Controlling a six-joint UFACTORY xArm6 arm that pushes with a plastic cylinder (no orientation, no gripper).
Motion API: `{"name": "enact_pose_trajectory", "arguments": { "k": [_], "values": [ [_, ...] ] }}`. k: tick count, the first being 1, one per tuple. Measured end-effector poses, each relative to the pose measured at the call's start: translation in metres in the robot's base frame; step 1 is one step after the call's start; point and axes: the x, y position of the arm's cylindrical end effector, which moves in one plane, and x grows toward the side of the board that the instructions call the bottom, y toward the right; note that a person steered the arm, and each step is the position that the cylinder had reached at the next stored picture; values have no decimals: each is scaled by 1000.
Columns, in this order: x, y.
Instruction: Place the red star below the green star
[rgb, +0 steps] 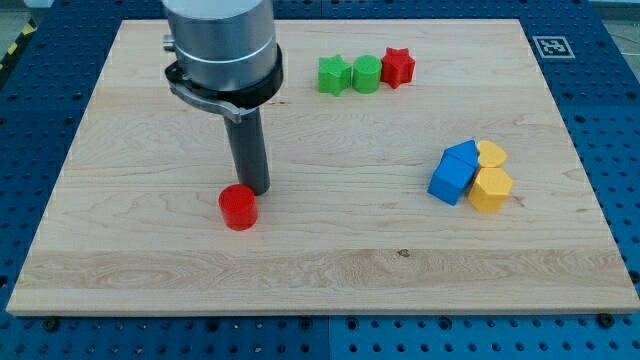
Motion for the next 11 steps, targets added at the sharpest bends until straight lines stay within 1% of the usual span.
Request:
{"name": "enact_pose_trajectory", "arguments": {
  "k": [1,2,3,5,6,7,8,9,11],
  "values": [
    [-19,0],
    [-42,18],
    [-54,59],
    [-113,157],
    [-153,205],
    [-199,234],
    [-236,223],
    [-221,196],
    [-165,196]
  ]
}}
